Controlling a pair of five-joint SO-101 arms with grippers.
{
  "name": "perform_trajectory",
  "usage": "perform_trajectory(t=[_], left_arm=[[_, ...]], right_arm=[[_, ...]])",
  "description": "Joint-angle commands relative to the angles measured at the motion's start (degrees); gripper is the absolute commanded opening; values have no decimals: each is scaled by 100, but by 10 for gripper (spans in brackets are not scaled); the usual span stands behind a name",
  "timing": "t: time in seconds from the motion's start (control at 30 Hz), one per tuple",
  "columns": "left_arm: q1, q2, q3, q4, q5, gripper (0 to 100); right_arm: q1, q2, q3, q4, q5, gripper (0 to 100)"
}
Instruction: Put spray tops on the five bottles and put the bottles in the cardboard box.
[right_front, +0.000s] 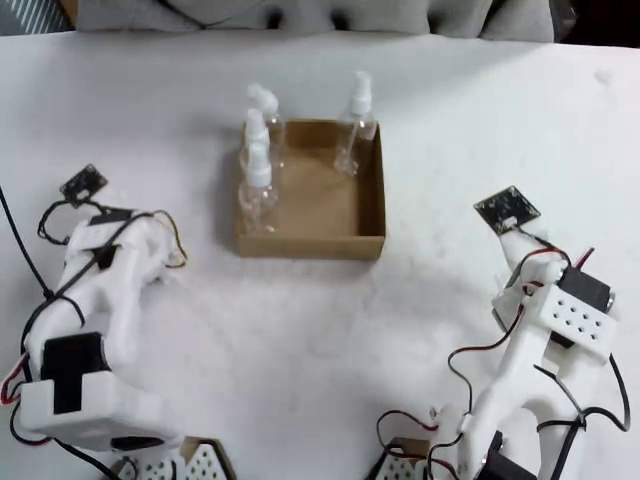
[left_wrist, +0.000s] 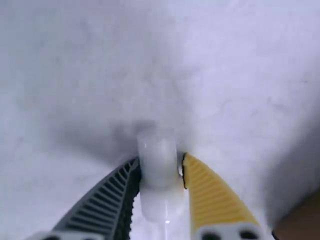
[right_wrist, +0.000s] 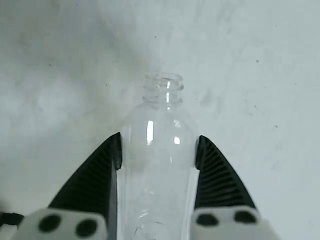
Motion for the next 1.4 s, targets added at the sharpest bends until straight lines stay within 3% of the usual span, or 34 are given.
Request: perform_trajectory(t=[0.0, 0.2, 0.37, 0.47, 0.83, 0.97, 1.1, 1.23, 1.37], left_arm=[[40, 57, -202, -88, -105, 56], [48, -198, -158, -70, -141, 20], [66, -1209, -167, 466, -185, 20], [268, -2000, -158, 730, -571, 20], [1077, -4338, -1152, 1626, -1292, 20], [1349, -4611, -1846, 1802, -1503, 20], [1288, -4716, -1785, 1785, -1864, 21], [892, -4716, -1327, 1468, -1943, 21], [233, -4725, -932, 949, -1916, 21]], right_arm=[[-13, -171, -79, -57, 53, 16], [-31, -180, -97, -40, 35, 16], [-22, -180, -281, 101, 0, 16], [-4, -180, -642, 558, -62, 16], [-347, -637, -1240, 884, -1873, 16], [-857, -1385, -1020, 919, -2426, 16], [-1543, -2123, -862, 910, -2901, 21], [-2580, -2721, -870, 840, -2963, 21], [-3662, -3125, -853, 4, -2989, 17]])
